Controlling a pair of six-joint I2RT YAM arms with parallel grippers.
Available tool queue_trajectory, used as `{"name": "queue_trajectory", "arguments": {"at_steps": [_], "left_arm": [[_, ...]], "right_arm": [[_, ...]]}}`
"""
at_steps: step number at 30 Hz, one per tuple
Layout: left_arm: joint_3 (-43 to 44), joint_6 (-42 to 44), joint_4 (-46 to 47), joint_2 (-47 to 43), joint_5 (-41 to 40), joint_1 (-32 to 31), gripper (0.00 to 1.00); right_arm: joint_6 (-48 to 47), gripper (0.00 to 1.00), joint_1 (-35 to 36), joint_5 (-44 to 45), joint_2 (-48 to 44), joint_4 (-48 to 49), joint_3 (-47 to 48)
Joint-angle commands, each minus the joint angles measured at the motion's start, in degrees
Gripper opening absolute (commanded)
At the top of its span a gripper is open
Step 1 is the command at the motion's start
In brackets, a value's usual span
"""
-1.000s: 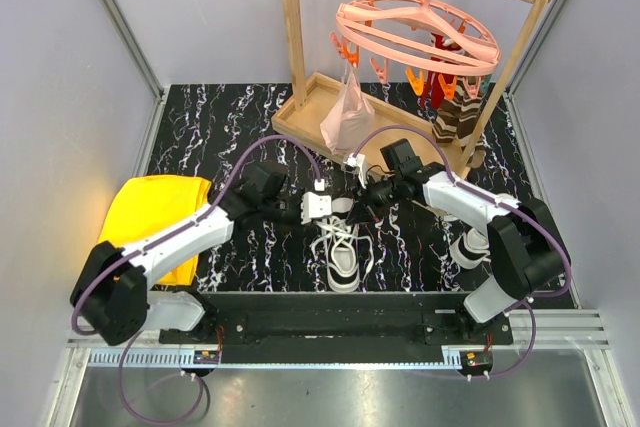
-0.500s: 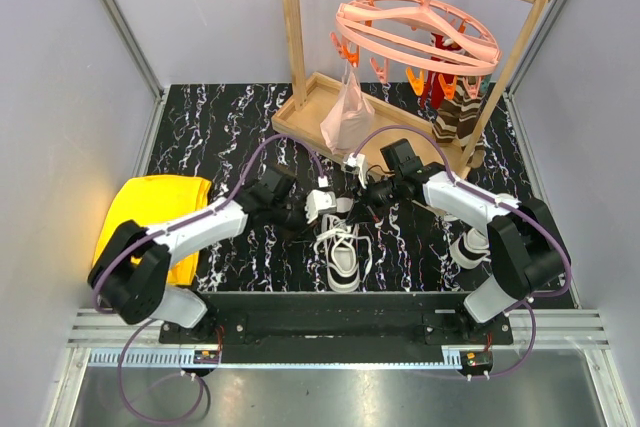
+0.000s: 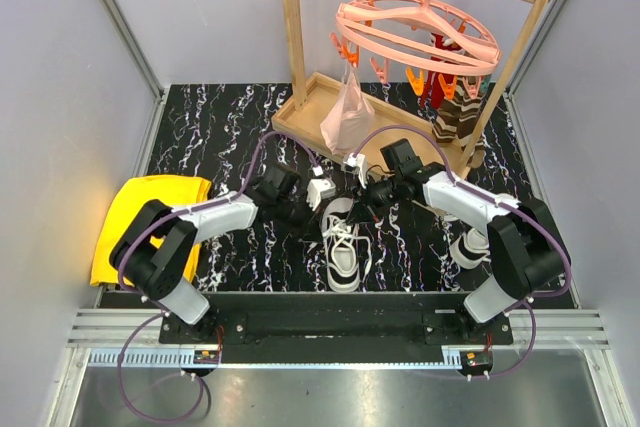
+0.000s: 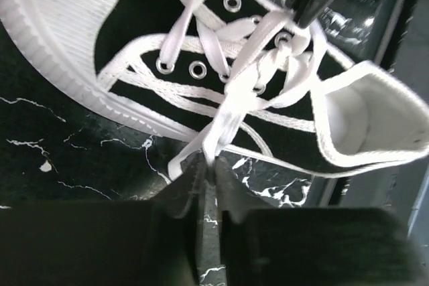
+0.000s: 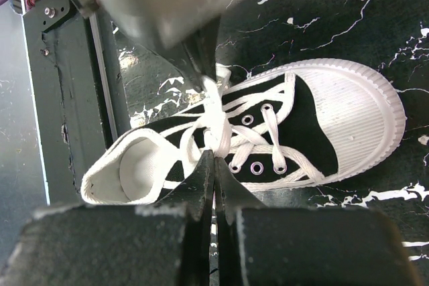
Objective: Tie the shoes
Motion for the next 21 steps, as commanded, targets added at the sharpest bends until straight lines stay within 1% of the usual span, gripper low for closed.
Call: {"name": "queue_trajectory", "arguments": {"at_steps": [1,3,4,8,10,13,15,17,21], "left_arm": [[-0.5,-4.4,5.7,-4.3,7.5,3.3,0.29],[-0.6,-3.6,5.7,-7.2,9.8,5.9,0.36],[-0.2,-2.4,4.2,-9.8,11.7,6.5,0.4],[2.2,5.3,-0.1,-14.5,14.5,7.2,0.44],[2.9,5.9,1.0,-14.6,13.6,7.2,0.45],[4.5,5.6,3.4,-11.6,11.3,6.9,0.45],[6.1,4.8,5.5,-7.5,10.5,6.5,0.45],[8.0,4.6,6.4,-3.5,11.1,6.4,0.44],[10.5,4.4,7.9,1.4,12.1,6.0,0.43]], "right_arm": [[0.4,0.0,-0.3,-0.5,-2.3,2.2,0.0],[0.2,0.0,-0.3,-0.7,-2.7,2.2,-0.2],[0.2,0.0,-0.3,-0.8,-2.7,2.2,-0.3],[0.2,0.0,-0.3,-1.0,-2.9,2.3,-0.3],[0.0,0.0,-0.3,-0.9,-2.8,2.4,-0.3],[0.4,0.0,-0.3,-1.2,-2.7,2.6,-0.2],[0.5,0.0,-0.3,-1.3,-2.7,2.9,-0.1],[0.6,0.0,-0.3,-1.3,-2.7,2.9,-0.1],[0.4,0.0,-0.3,-1.4,-2.7,3.1,0.0]]}}
